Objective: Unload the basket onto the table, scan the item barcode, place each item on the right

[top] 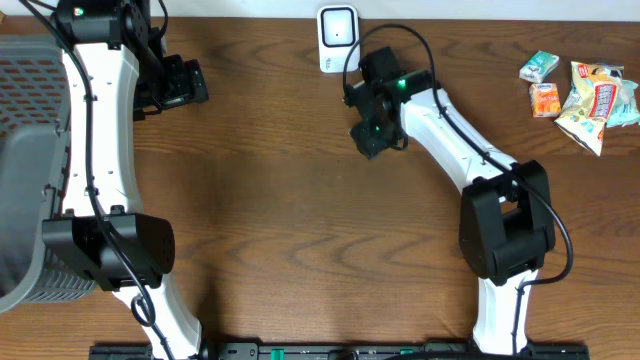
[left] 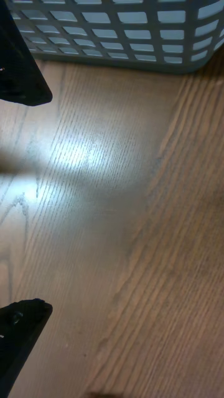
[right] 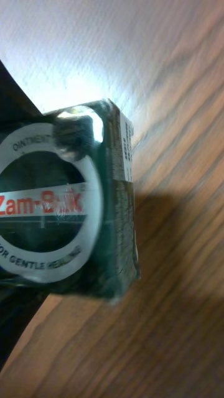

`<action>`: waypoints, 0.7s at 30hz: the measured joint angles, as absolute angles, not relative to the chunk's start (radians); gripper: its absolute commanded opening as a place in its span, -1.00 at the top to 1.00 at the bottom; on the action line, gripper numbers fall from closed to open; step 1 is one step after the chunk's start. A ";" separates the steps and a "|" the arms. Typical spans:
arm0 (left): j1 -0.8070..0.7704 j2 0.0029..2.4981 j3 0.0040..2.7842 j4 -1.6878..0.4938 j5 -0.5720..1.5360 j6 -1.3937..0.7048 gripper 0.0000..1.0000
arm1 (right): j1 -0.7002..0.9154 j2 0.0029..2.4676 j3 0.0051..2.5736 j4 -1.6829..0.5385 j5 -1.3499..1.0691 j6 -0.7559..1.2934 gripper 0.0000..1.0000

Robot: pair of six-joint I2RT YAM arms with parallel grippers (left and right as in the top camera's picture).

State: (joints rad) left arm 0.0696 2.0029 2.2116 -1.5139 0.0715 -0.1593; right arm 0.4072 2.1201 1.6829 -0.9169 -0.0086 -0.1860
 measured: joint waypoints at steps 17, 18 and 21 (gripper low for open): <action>0.069 2.003 2.212 -1.514 0.072 -0.159 -0.96 | 0.406 2.130 1.707 -0.804 -0.109 0.339 0.73; 0.070 2.003 2.212 -1.514 0.072 -0.159 -0.96 | 0.406 2.130 1.707 -0.771 -0.116 0.385 0.95; 0.070 2.003 2.212 -1.514 0.072 -0.159 -0.96 | 0.408 2.130 1.706 -0.643 -0.124 0.472 0.97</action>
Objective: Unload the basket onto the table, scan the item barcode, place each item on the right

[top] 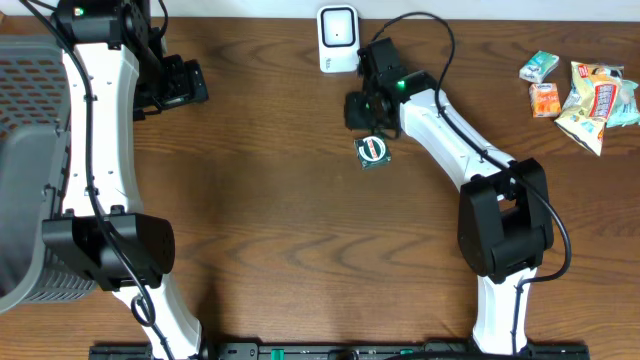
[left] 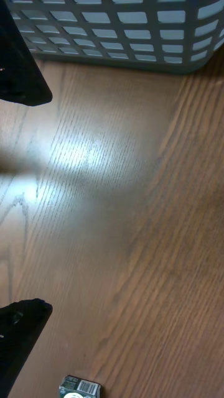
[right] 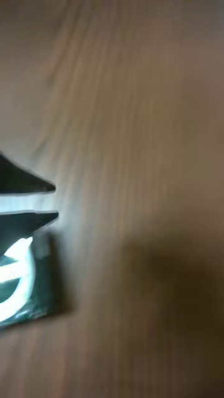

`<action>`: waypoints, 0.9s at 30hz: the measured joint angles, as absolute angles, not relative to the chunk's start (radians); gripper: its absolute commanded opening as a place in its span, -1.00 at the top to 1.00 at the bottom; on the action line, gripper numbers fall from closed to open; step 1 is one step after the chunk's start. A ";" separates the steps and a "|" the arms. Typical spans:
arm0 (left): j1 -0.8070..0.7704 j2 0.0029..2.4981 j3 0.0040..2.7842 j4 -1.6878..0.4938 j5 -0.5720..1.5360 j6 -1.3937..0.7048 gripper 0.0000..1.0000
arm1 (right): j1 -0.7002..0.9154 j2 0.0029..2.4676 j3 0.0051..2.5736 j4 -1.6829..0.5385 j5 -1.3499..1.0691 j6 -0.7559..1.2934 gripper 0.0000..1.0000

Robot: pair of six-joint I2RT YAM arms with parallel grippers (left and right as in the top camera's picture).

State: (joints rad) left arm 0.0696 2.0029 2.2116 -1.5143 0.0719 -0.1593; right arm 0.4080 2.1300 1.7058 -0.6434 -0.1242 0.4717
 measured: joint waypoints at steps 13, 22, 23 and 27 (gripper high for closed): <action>0.070 2.003 2.212 -1.514 0.072 -0.159 -0.96 | 0.444 2.223 1.691 -0.679 -0.025 0.578 0.98; 0.070 2.003 2.212 -1.514 0.072 -0.159 -0.95 | 0.444 2.223 1.688 -0.837 -0.019 0.596 0.98; 0.069 2.003 2.212 -1.514 0.072 -0.159 -0.96 | 0.444 2.223 1.687 -0.868 -0.018 0.595 0.98; 0.070 2.003 2.212 -1.514 0.072 -0.159 -0.96 | 0.441 2.223 1.689 -0.990 -0.018 0.557 0.98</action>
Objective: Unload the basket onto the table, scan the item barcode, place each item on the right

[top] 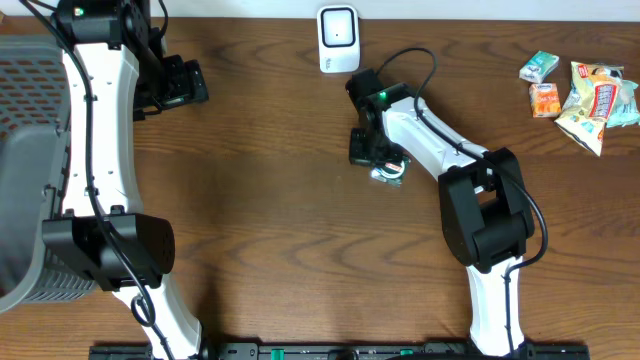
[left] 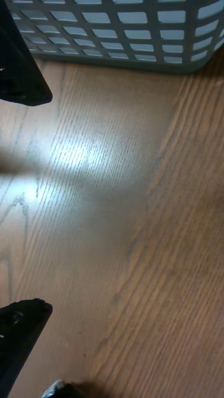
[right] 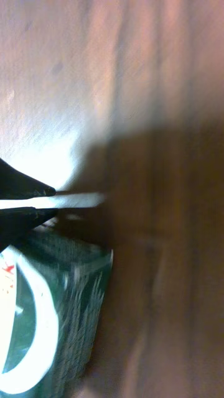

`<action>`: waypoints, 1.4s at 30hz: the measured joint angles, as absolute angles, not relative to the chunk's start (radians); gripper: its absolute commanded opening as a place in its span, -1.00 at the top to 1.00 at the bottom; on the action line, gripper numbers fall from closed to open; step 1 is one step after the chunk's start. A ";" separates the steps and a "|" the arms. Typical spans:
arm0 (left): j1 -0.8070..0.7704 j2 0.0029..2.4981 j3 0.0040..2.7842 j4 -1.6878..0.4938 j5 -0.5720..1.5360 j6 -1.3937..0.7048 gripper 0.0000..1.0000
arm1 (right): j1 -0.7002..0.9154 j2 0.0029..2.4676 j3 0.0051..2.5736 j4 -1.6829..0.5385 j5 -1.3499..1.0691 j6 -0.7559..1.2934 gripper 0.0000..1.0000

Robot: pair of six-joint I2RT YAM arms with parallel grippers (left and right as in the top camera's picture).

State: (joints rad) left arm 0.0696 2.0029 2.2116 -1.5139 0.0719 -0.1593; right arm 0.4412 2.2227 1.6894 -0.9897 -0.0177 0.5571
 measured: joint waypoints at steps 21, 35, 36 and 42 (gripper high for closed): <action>0.069 2.003 2.212 -1.514 0.072 -0.159 -0.96 | 0.377 2.088 1.668 -1.121 0.057 0.310 -0.95; 0.070 2.003 2.212 -1.515 0.072 -0.159 -0.95 | 0.377 2.086 1.451 -0.878 0.081 0.344 -0.39; 0.070 2.003 2.212 -1.514 0.072 -0.159 -0.96 | 0.378 2.086 1.451 -0.876 0.080 0.353 -0.38; 0.070 2.003 2.212 -1.514 0.072 -0.159 -0.96 | 0.378 2.086 1.451 -0.850 0.083 0.365 -0.12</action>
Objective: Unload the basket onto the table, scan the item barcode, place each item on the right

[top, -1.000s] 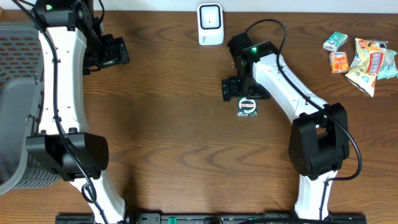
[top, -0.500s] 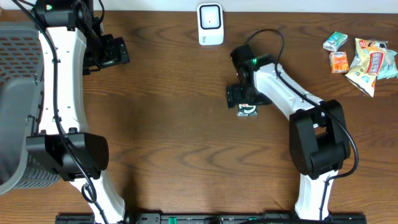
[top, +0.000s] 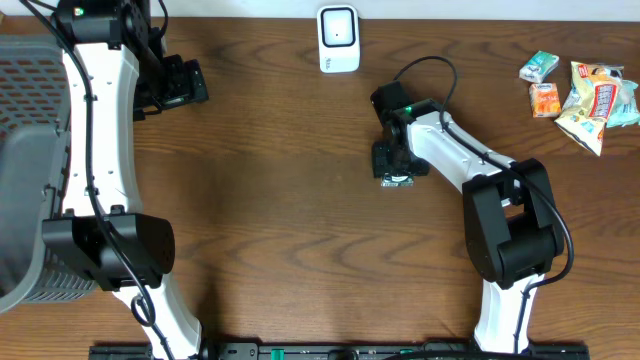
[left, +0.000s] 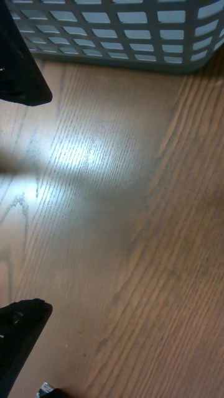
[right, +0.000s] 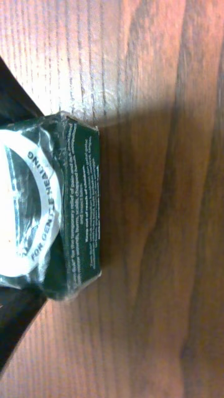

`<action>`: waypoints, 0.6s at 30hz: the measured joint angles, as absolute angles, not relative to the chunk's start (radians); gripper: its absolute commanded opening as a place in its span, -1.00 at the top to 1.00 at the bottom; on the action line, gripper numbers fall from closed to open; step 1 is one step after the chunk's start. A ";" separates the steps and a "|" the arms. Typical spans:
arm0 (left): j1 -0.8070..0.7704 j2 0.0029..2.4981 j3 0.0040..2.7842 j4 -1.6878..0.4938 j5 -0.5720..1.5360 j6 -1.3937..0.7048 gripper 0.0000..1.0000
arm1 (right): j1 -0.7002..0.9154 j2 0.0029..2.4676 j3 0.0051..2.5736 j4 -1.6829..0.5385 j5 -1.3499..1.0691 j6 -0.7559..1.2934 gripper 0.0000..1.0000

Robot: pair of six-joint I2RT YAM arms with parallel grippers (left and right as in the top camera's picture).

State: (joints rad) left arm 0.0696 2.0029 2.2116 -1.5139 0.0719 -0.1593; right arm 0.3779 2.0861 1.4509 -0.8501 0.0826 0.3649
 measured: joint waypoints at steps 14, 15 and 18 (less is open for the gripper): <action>0.070 2.003 2.212 -1.514 0.072 -0.159 -0.95 | 0.378 2.086 1.581 -0.517 0.080 0.351 -0.04; 0.069 2.003 2.212 -1.514 0.072 -0.159 -0.96 | 0.377 2.086 1.582 -0.472 0.079 0.346 -0.04; 0.069 2.003 2.212 -1.514 0.072 -0.159 -0.95 | 0.377 2.086 1.590 -0.299 0.073 0.331 0.10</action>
